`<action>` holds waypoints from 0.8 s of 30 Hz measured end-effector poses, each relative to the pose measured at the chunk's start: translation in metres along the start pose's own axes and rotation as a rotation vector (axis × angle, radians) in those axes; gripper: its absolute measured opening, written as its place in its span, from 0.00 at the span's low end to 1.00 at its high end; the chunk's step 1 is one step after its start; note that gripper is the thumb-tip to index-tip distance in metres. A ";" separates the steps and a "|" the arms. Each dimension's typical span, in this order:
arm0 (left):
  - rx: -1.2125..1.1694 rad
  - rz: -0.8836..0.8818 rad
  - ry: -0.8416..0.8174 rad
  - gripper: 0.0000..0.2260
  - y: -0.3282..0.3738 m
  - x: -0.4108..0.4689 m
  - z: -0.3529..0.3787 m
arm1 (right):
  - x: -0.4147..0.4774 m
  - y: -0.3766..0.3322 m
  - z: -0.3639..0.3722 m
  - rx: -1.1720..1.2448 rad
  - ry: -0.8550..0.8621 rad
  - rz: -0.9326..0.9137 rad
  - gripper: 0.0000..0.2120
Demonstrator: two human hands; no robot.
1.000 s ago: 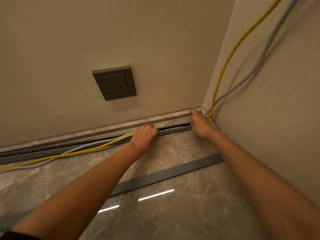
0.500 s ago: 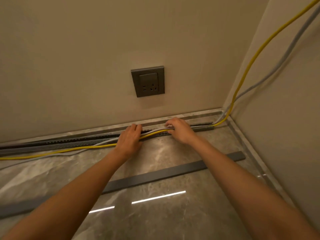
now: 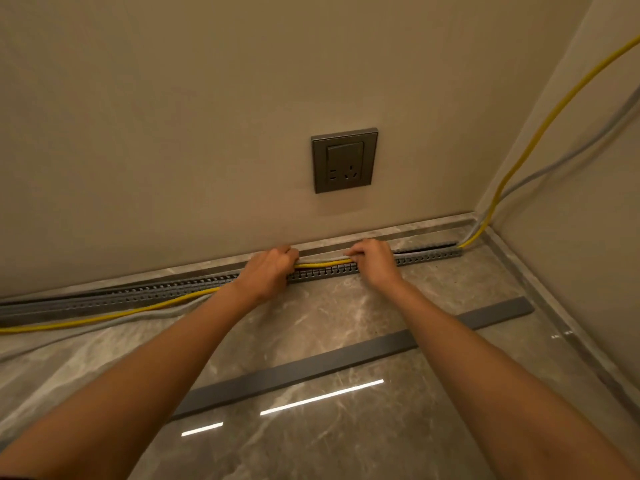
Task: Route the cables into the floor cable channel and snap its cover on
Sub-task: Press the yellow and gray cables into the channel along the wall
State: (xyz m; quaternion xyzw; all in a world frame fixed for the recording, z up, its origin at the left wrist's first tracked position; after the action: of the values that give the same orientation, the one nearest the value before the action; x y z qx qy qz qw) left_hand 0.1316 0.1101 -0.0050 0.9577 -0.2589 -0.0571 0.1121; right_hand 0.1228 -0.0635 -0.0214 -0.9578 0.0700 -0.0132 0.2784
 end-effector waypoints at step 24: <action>0.084 -0.006 0.140 0.09 0.028 0.003 0.014 | -0.032 0.006 0.006 -0.483 0.120 -0.352 0.21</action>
State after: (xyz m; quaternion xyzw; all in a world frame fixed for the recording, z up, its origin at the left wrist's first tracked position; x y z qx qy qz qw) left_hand 0.1185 0.0824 -0.0115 0.9640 -0.2497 0.0205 0.0895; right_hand 0.0907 -0.0611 -0.0291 -0.9912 -0.0798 -0.1008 0.0316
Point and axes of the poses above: each hand's wrist, its own x-axis towards the middle knuckle, its own z-axis out of the palm, y = z × x, the point moved 6 cm from there along x, towards the middle knuckle, and after that the axes turned 11 degrees about -x, right-handed, at the moved point
